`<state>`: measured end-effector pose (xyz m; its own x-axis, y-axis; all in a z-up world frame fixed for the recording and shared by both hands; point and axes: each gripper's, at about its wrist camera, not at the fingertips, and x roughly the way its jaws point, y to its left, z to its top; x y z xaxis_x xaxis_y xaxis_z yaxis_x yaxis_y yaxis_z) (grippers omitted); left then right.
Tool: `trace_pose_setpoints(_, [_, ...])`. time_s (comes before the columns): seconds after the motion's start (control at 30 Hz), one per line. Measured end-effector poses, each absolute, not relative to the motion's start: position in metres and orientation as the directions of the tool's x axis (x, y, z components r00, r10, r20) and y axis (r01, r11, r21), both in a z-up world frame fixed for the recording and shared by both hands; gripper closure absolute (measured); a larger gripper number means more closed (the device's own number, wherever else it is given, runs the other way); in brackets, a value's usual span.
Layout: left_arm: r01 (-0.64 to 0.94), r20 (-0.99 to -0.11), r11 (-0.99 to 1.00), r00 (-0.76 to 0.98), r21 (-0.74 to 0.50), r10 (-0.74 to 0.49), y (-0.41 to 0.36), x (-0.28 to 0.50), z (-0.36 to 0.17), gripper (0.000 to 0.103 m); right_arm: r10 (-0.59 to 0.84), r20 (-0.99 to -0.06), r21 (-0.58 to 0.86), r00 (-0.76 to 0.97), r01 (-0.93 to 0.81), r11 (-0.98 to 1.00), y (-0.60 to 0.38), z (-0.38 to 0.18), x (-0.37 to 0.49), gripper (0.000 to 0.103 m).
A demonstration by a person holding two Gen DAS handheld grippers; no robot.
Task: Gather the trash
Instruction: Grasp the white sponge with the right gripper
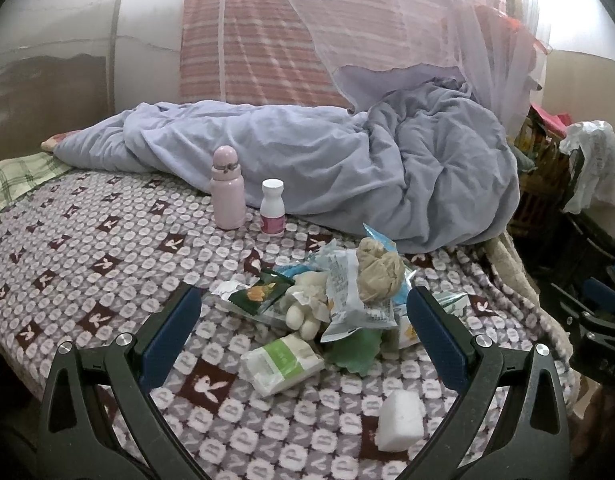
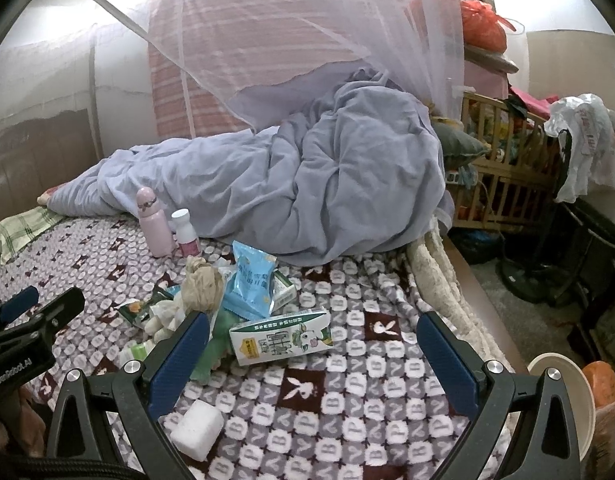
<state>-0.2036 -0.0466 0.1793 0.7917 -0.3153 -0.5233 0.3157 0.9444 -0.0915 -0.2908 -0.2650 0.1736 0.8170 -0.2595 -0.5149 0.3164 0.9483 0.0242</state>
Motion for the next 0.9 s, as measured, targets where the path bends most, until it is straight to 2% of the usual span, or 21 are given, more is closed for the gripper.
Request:
trace_pose_setpoints(0.4, [0.286, -0.554, 0.955, 0.783, -0.082, -0.282, -0.042, -0.197, 0.168, 0.001, -0.238, -0.559, 0.017, 0.795, 0.298, 0.955, -0.26, 0.164, -0.282, 0.0])
trace_pose_setpoints(0.57, [0.289, -0.594, 0.955, 0.757, -0.072, -0.274, -0.038, -0.19, 0.158, 0.001, -0.21, -0.6, 0.014, 0.772, 0.272, 0.962, -0.257, 0.153, -0.276, 0.0])
trace_pose_setpoints(0.77, [0.317, -0.66, 0.948, 0.707, -0.026, -0.255, -0.023, -0.181, 0.137, 0.001, -0.121, -0.697, 0.042, 0.707, 0.208, 0.977, -0.249, 0.127, -0.267, 0.0])
trace_pose_setpoints(0.9, [0.326, -0.716, 0.943, 0.643, -0.065, -0.271, -0.006, -0.171, 0.119, 0.001, 0.05, -0.748, 0.169, 0.662, 0.117, 0.979, -0.235, 0.102, -0.258, 0.001])
